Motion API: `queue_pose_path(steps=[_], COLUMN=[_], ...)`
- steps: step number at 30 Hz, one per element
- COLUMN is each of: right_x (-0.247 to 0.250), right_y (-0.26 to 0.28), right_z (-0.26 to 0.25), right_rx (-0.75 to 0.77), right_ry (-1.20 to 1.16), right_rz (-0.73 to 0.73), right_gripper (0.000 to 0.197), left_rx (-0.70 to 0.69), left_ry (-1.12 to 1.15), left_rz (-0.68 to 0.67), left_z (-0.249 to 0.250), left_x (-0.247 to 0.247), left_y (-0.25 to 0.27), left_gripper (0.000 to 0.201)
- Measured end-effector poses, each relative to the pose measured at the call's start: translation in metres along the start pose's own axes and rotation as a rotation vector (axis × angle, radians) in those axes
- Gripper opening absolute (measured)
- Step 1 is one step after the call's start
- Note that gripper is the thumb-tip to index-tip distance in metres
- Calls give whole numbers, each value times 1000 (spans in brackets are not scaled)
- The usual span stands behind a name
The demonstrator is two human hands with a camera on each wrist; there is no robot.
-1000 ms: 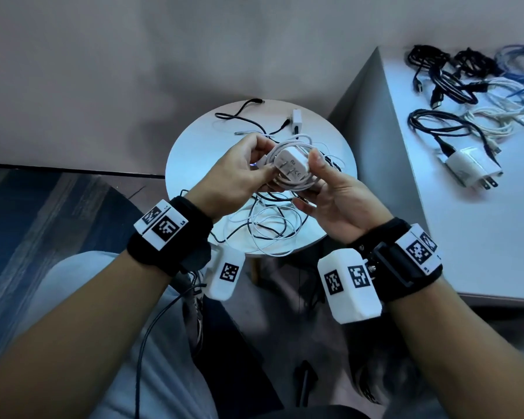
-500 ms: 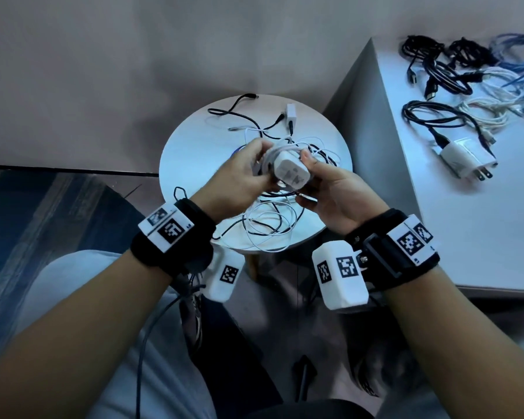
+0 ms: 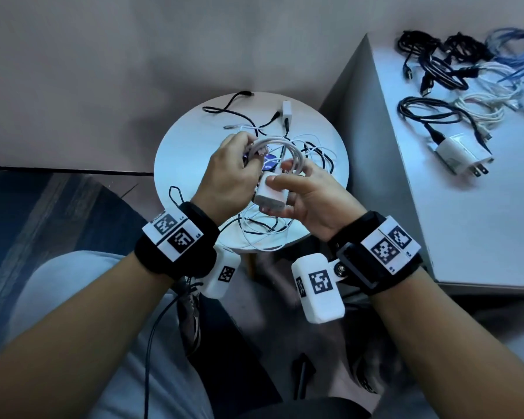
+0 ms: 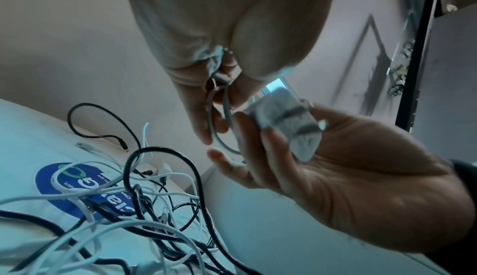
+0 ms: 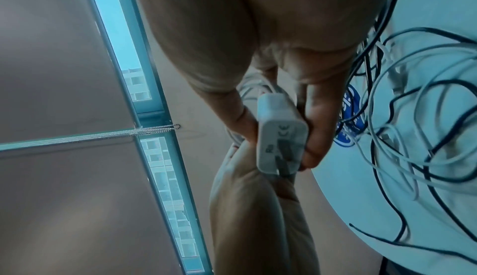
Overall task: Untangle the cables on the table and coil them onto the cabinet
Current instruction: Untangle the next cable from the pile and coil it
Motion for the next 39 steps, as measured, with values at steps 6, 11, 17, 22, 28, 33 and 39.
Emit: queue_pose_path(steps=[6, 11, 17, 22, 28, 33, 39], right_x=[16, 20, 18, 15, 22, 25, 24], right_y=[-4, -8, -17, -17, -16, -17, -8], right_z=[-16, -23, -8, -5, -11, -18, -24], right_rx=[136, 239, 381, 314, 327, 438, 557], right_ry=[245, 472, 514, 450, 457, 601, 911], right_rz=[-218, -83, 65, 57, 128, 115, 91], right_gripper=[85, 44, 25, 23, 18, 21, 12], left_rx=[277, 401, 366, 353, 365, 414, 302], left_ry=[230, 301, 276, 294, 316, 430, 235], left_rz=[-5, -45, -142, -139, -447, -543, -323], left_z=[-7, -8, -6, -5, 0, -5, -13], left_x=[9, 5, -4, -4, 11, 24, 25], left_y=[-9, -5, 3, 4, -4, -12, -20], left_gripper=[15, 10, 20, 20, 15, 28, 17])
Point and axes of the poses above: each hand's wrist, its own y-axis away from the middle knuckle, its own x-axis out of the back of the hand, z = x × y, the point moved 4 cm from there along -y, towards the middle knuckle, and after that the axes turned 15 degrees about z, right-handed, at the moved point
